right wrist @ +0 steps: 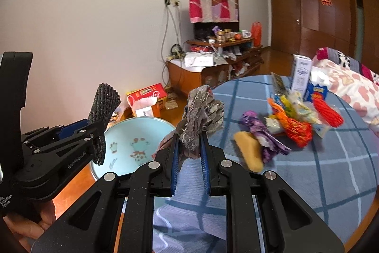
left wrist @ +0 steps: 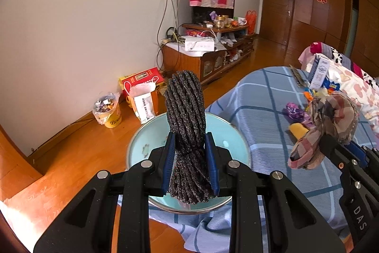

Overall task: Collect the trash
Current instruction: 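Carry scrubber and cloth over the bucket and open both tools to drop them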

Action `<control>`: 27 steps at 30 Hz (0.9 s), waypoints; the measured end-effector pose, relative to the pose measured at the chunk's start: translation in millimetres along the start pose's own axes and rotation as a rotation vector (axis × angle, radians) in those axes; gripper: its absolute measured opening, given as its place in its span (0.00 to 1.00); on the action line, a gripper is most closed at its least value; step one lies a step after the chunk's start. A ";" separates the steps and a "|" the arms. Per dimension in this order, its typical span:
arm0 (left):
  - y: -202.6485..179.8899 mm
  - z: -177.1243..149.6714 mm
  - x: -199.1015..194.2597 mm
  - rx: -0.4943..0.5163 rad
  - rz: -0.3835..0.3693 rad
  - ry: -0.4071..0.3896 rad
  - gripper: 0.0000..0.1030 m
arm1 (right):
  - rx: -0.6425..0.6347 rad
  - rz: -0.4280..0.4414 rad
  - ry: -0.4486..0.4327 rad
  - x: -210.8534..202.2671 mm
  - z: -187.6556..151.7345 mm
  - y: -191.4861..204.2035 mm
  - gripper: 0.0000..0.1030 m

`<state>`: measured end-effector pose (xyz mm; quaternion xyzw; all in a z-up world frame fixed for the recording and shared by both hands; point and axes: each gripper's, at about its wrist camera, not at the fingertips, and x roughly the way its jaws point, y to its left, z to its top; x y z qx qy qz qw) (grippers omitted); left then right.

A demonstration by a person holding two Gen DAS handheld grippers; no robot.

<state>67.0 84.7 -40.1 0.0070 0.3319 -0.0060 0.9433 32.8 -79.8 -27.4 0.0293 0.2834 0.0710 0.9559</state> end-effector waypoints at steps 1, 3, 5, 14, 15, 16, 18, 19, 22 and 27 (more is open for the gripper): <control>1.8 0.5 0.6 -0.004 0.003 0.000 0.25 | -0.002 0.007 0.004 2.5 0.5 2.4 0.17; 7.8 1.6 2.7 -0.016 0.013 0.001 0.25 | -0.008 0.015 0.011 6.4 1.4 6.0 0.17; 12.2 1.7 5.3 -0.026 0.020 0.004 0.25 | -0.015 0.026 0.020 12.7 2.1 11.1 0.17; 29.1 0.0 21.3 -0.057 0.053 0.028 0.25 | -0.038 0.077 0.056 38.5 4.4 28.8 0.17; 30.6 -0.8 24.8 -0.060 0.057 0.035 0.25 | -0.036 0.081 0.063 41.9 4.8 29.5 0.17; 32.0 -2.1 26.3 -0.062 0.059 0.040 0.25 | -0.034 0.085 0.072 46.8 4.6 29.6 0.17; 33.1 -3.1 30.9 -0.066 0.063 0.050 0.25 | -0.038 0.085 0.084 55.2 4.0 30.4 0.17; 33.4 -3.6 33.5 -0.066 0.065 0.055 0.25 | -0.039 0.085 0.089 58.7 3.4 30.5 0.17; 33.7 -4.8 41.6 -0.063 0.068 0.070 0.25 | -0.031 0.085 0.103 68.8 2.4 29.8 0.17; 34.2 -7.6 54.5 -0.061 0.072 0.099 0.25 | -0.037 0.093 0.136 85.8 -0.1 32.9 0.17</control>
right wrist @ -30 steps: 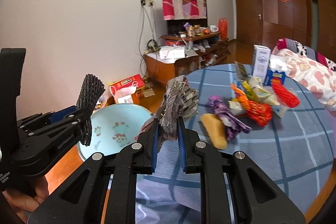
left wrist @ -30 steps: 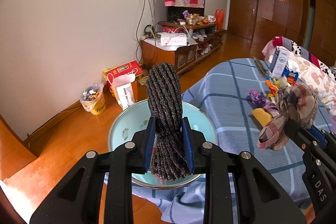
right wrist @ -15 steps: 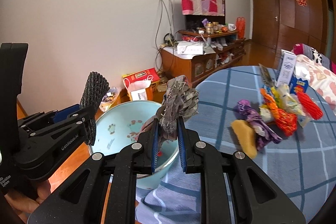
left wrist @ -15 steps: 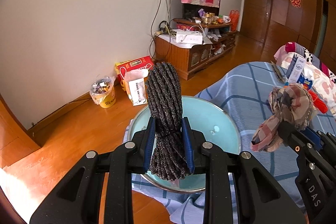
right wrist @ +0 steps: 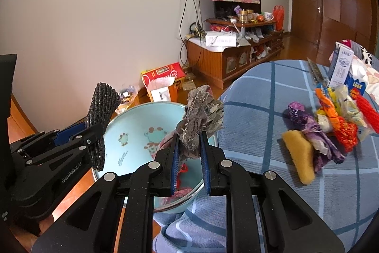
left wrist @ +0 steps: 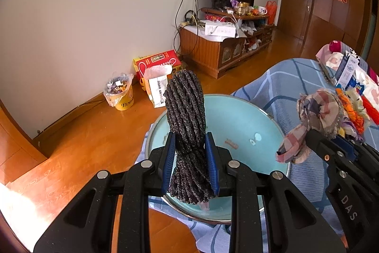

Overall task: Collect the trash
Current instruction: 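Carry scrubber and cloth over the bucket and open both tools to drop them, then grasp the yellow sponge with the left tool while the right tool grasps the purple wrapper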

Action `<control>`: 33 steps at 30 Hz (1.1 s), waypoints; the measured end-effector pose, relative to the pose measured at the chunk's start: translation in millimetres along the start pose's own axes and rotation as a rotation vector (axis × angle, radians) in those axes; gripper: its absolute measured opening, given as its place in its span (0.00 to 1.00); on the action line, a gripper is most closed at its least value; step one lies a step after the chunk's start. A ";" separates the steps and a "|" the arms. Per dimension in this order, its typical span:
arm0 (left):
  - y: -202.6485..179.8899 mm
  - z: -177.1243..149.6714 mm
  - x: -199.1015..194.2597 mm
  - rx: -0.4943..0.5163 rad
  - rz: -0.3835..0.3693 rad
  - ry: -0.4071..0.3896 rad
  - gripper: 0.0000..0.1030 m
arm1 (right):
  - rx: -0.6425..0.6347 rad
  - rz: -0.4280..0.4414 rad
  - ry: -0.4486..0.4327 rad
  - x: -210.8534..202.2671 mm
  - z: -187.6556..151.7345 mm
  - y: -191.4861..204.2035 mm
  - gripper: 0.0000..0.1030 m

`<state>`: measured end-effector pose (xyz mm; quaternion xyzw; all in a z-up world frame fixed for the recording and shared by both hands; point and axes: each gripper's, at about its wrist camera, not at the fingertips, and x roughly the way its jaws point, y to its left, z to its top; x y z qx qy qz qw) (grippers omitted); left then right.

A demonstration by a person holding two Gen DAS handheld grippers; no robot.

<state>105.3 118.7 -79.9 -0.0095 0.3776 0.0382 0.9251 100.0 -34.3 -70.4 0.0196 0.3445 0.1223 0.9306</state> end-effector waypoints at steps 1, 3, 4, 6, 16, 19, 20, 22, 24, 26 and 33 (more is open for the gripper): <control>-1.6 2.2 3.7 0.001 0.000 0.006 0.25 | -0.002 0.000 0.007 3.0 0.0 0.7 0.17; -3.0 2.7 9.0 0.004 0.000 0.017 0.25 | -0.006 0.003 0.027 11.6 -0.2 1.0 0.17; -3.8 2.9 13.2 0.006 0.001 0.025 0.25 | -0.005 0.005 0.039 16.2 -0.7 1.1 0.18; -4.3 2.7 17.6 0.007 0.004 0.033 0.25 | -0.001 0.017 0.067 25.5 -1.8 1.2 0.18; -8.7 1.1 37.9 0.023 0.020 0.076 0.28 | 0.038 0.057 0.102 46.0 -0.8 -5.6 0.33; -10.9 1.2 37.7 0.024 0.024 0.072 0.41 | 0.044 0.042 0.070 36.2 1.0 -7.4 0.33; -11.1 0.6 36.7 0.026 0.027 0.068 0.45 | 0.045 0.034 0.061 32.4 0.7 -7.5 0.34; -12.0 0.8 33.9 0.028 0.035 0.060 0.56 | 0.050 0.014 0.037 23.5 -0.1 -10.3 0.44; -13.5 1.6 29.7 0.032 0.047 0.050 0.66 | 0.057 -0.006 0.012 14.9 -0.1 -13.2 0.57; -15.1 2.6 25.2 0.035 0.055 0.042 0.75 | 0.068 -0.032 -0.022 3.4 0.0 -18.4 0.66; -23.3 6.9 1.3 0.049 0.072 -0.005 0.89 | 0.123 -0.142 -0.108 -29.1 0.6 -38.6 0.86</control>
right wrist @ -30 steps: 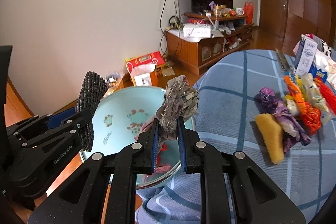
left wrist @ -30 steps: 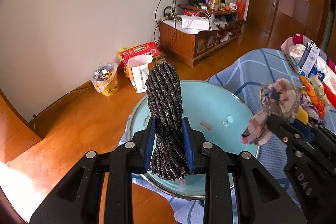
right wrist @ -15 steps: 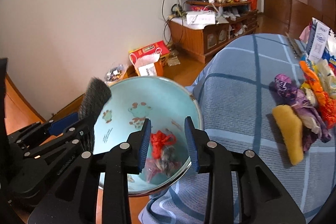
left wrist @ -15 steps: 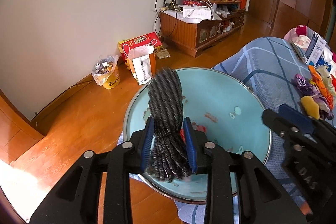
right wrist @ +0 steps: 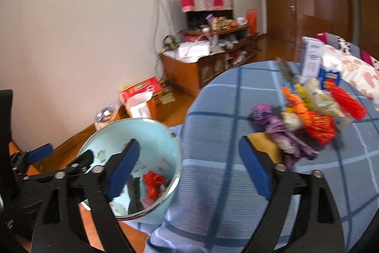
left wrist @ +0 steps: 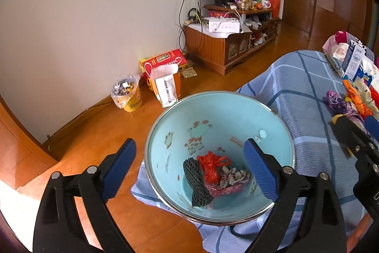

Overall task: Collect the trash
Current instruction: 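Grasp the yellow sponge with the left tool while the right tool grasps the purple wrapper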

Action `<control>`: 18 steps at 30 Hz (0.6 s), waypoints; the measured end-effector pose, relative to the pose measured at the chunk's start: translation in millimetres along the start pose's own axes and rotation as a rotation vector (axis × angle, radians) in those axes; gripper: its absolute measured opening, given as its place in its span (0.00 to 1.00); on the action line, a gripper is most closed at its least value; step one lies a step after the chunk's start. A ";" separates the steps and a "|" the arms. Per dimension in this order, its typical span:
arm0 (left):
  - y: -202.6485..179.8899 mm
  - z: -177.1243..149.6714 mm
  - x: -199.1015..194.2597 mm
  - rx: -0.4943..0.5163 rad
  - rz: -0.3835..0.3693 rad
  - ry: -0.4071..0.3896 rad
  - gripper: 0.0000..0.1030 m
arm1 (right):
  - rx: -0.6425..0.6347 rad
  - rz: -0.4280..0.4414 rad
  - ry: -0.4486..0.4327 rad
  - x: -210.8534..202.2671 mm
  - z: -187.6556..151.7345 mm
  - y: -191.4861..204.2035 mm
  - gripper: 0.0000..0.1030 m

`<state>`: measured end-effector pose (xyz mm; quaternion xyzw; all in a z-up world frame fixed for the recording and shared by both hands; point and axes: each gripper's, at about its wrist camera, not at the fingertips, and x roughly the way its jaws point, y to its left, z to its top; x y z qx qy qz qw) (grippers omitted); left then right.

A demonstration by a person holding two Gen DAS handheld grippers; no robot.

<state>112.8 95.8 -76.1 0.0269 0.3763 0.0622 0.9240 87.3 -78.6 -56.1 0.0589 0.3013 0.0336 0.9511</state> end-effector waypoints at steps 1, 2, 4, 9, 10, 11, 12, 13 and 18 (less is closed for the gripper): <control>-1.0 0.0 -3.8 0.005 0.003 -0.006 0.90 | 0.008 -0.012 -0.010 -0.7 0.7 -4.5 0.86; -2.2 0.5 -6.7 0.008 0.005 -0.011 0.91 | 0.021 -0.029 -0.024 -4.9 0.9 -8.9 0.87; -4.5 1.4 -13.9 0.014 0.009 -0.024 0.93 | 0.050 -0.064 -0.039 -12.3 1.5 -17.9 0.88; -12.4 1.7 -28.8 0.029 0.013 -0.048 0.94 | 0.120 -0.049 -0.035 -27.0 0.7 -43.8 0.89; -12.8 1.8 -31.2 0.033 0.010 -0.050 0.94 | 0.127 -0.050 -0.030 -29.6 0.6 -47.9 0.89; -15.4 1.7 -34.9 0.039 0.007 -0.055 0.94 | 0.130 -0.050 -0.030 -32.8 -0.4 -50.8 0.89; -17.4 1.2 -38.0 0.044 0.005 -0.060 0.94 | 0.136 -0.050 -0.031 -36.3 -1.1 -55.4 0.89; -20.0 1.2 -40.7 0.049 0.004 -0.064 0.94 | 0.138 -0.051 -0.031 -37.4 -1.3 -56.7 0.89; -27.9 2.5 -50.7 0.069 -0.005 -0.076 0.94 | 0.154 -0.056 -0.038 -49.9 -4.4 -69.1 0.88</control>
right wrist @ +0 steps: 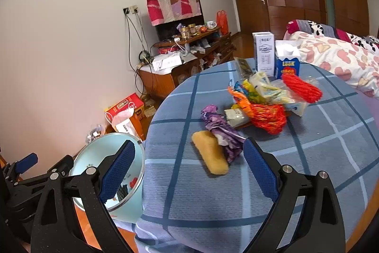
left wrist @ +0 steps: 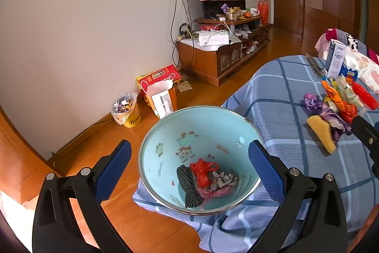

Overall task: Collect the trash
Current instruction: 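Grasp the yellow sponge with the left tool while the right tool grasps the purple wrapper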

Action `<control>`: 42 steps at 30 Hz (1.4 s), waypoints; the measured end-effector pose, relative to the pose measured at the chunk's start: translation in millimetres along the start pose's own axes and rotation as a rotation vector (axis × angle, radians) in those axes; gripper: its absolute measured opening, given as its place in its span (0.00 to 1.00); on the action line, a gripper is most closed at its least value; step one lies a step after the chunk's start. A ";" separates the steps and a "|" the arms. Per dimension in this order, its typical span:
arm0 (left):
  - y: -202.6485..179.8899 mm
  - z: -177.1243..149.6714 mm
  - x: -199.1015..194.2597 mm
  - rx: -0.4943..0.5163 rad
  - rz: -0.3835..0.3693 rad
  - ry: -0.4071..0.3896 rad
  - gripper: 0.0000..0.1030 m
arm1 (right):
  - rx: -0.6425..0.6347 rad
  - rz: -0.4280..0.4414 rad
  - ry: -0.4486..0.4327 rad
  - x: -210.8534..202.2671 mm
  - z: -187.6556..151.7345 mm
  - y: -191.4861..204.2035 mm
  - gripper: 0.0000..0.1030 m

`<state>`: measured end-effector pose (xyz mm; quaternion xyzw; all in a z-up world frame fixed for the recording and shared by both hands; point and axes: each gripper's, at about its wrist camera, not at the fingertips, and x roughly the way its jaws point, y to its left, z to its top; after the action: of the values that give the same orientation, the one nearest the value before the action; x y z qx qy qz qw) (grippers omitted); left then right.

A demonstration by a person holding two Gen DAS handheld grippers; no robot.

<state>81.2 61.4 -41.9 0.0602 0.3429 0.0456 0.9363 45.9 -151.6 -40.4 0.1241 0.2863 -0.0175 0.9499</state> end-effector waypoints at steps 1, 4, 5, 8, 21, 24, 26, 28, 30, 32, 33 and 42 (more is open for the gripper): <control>-2.3 0.4 -1.9 0.001 -0.003 -0.001 0.94 | 0.002 -0.002 -0.003 -2.7 -0.1 -2.5 0.88; -7.9 1.0 -5.4 0.006 -0.018 -0.003 0.94 | 0.006 -0.015 -0.010 -9.0 1.0 -10.5 0.88; -10.6 0.5 -6.6 0.010 -0.022 -0.004 0.94 | 0.012 -0.020 -0.011 -10.9 0.8 -14.6 0.88; -18.1 -0.9 -7.8 0.026 -0.037 0.000 0.94 | 0.036 -0.039 -0.010 -13.7 0.3 -27.6 0.87; -52.2 -7.0 -9.1 0.082 -0.106 0.008 0.94 | 0.074 -0.098 0.001 -17.1 -4.3 -62.5 0.73; -60.7 -12.3 -5.0 0.099 -0.131 0.017 0.94 | 0.078 -0.107 0.013 -13.1 -5.7 -70.3 0.69; -66.6 -16.2 0.4 0.112 -0.144 0.030 0.94 | 0.077 -0.107 0.023 -8.4 -5.9 -74.6 0.66; -72.4 -19.7 7.2 0.121 -0.154 0.046 0.93 | 0.070 -0.101 0.033 -3.0 -5.2 -75.6 0.64; -76.6 -22.2 12.9 0.122 -0.173 0.059 0.93 | 0.052 -0.093 0.043 4.3 -3.7 -75.0 0.64; -80.3 -23.2 19.3 0.122 -0.183 0.072 0.92 | 0.029 -0.079 0.060 15.0 -1.0 -73.1 0.60; -81.2 -23.0 21.8 0.123 -0.186 0.076 0.92 | 0.019 -0.072 0.069 21.5 1.0 -72.3 0.59; -89.8 -15.0 38.9 0.118 -0.185 0.089 0.89 | 0.006 0.028 0.202 85.1 12.8 -72.0 0.53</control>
<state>105.1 -21.3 -91.0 0.0813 0.3903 -0.0586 0.9152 116.5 -221.3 -93.0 0.1322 0.3788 0.0073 0.9160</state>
